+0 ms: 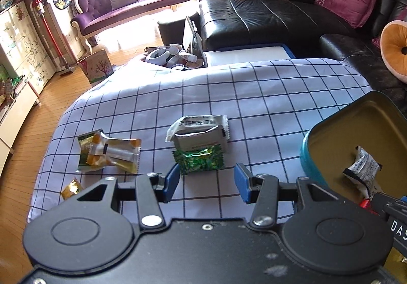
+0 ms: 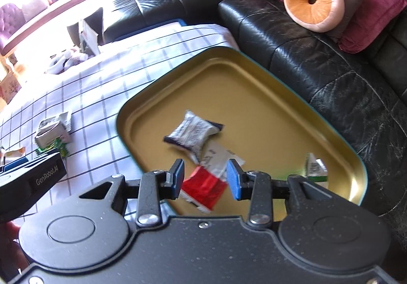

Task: Organize snacks
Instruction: 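Withdraw both open grippers from the tin back over the snack pile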

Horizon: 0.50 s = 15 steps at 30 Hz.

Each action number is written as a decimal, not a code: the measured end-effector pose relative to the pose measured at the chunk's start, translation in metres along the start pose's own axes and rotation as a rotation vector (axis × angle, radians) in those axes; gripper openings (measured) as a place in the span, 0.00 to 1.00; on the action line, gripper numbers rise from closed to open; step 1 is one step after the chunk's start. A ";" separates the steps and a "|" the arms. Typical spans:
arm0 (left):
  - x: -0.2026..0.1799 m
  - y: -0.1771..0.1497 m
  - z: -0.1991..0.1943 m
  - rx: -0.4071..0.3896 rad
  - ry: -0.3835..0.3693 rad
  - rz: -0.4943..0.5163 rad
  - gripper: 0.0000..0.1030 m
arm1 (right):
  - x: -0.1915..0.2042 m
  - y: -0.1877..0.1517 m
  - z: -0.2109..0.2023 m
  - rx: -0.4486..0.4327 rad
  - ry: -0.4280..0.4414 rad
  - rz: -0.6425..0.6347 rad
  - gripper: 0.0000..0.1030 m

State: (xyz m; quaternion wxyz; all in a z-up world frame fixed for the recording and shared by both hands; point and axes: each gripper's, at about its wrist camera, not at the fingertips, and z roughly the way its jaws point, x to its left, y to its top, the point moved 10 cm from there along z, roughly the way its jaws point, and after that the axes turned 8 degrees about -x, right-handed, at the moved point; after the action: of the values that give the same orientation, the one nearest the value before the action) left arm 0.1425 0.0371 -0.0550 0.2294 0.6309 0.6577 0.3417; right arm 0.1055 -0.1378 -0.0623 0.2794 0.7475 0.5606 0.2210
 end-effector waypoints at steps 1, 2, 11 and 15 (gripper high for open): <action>0.006 -0.001 0.000 0.003 0.002 -0.007 0.48 | 0.004 -0.001 0.000 0.001 0.003 -0.006 0.47; 0.011 -0.001 0.001 0.005 0.003 -0.013 0.48 | 0.008 -0.002 0.000 0.001 0.005 -0.012 0.47; 0.053 -0.007 0.007 0.023 0.064 -0.040 0.48 | 0.044 -0.008 0.002 0.027 0.047 -0.074 0.47; 0.069 -0.012 0.011 0.038 0.096 -0.041 0.48 | 0.064 -0.016 0.004 0.080 0.107 -0.095 0.47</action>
State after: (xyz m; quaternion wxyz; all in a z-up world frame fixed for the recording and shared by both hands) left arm 0.1359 0.1077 -0.0618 0.1927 0.6043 0.6872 0.3543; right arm 0.1142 -0.0733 -0.0753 0.2289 0.7179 0.6179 0.2245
